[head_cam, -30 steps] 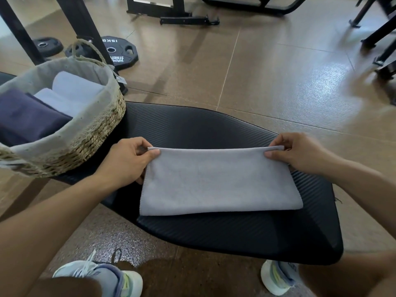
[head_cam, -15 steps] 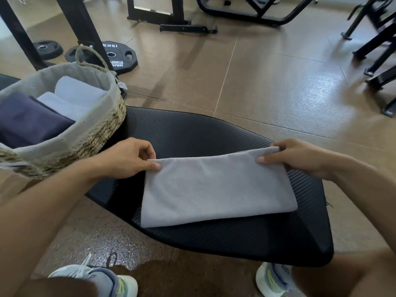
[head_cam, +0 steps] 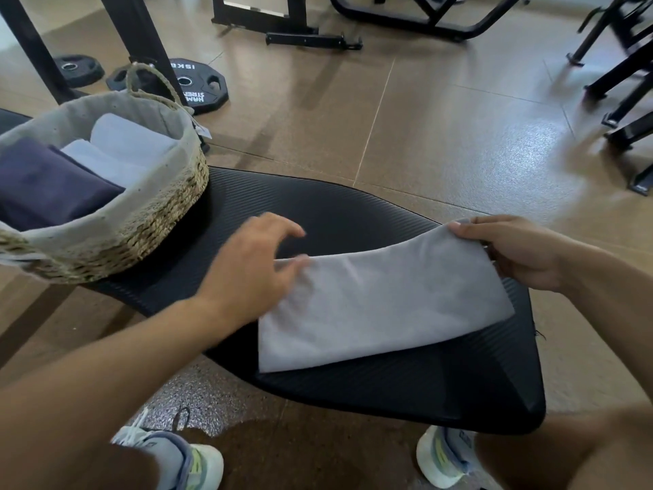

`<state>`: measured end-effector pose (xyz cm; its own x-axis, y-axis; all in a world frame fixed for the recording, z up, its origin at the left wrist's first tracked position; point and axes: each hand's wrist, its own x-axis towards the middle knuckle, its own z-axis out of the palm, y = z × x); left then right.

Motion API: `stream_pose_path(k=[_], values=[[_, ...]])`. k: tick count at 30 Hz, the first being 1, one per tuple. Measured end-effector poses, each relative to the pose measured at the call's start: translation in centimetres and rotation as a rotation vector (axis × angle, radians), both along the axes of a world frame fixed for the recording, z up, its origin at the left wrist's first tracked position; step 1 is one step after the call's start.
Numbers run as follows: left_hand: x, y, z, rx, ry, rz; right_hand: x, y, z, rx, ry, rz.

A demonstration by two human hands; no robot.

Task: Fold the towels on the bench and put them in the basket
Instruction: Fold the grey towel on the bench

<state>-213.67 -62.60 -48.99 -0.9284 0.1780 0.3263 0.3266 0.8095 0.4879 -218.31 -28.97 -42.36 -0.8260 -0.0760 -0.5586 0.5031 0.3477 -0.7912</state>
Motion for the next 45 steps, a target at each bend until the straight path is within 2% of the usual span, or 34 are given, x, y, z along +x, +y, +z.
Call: stream_pose_path(k=[3,7,10,14,16,18,20,22,24,27,31,40,43,45], values=[[2.0,3.4,0.0,-0.239,-0.161,-0.285,0.1,-0.7,0.6,-0.052,-0.006,-0.019],[2.0,4.4,-1.1,-0.515,-0.392,-0.281,0.4,-2.2,1.8,-0.118,-0.002,-0.032],[1.6,4.5,-1.8,-0.570,-0.395,-0.263,0.7,-3.4,2.5,-0.218,-0.016,-0.050],[1.5,4.8,-2.0,-0.551,-0.407,-0.268,1.0,-5.7,2.7,-0.342,0.009,-0.019],[1.3,4.5,-1.5,-0.452,-0.441,-0.280,1.2,-7.4,2.5,-0.343,0.039,0.015],[0.8,3.8,-0.8,-0.184,-0.440,-0.253,1.5,-9.0,2.0,-0.309,0.092,0.025],[0.4,2.5,0.3,0.113,-0.347,-0.134,1.9,-10.9,1.4,-0.244,0.152,0.052],[0.0,0.8,1.2,0.255,-0.244,0.054,2.4,-12.7,0.8,-0.200,0.196,0.088],[-0.2,-0.8,1.9,0.433,-0.356,0.192,2.8,-14.4,0.3,-0.179,0.201,0.115],[0.4,-2.2,2.3,0.774,-0.651,0.242,3.3,-16.6,-0.4,-0.182,0.187,0.140],[1.3,-2.6,1.8,0.858,-0.817,0.256,4.0,-18.6,-1.3,-0.135,0.176,0.161],[1.0,-2.8,1.5,0.916,-0.851,0.263,5.5,-19.9,-1.7,-0.164,0.128,0.222],[1.0,-2.9,1.4,0.886,-0.847,0.236,5.6,-19.3,-1.3,-0.083,0.267,0.255],[1.2,-2.7,1.1,0.810,-0.774,0.245,6.0,-18.4,-1.6,0.151,0.487,0.359]])
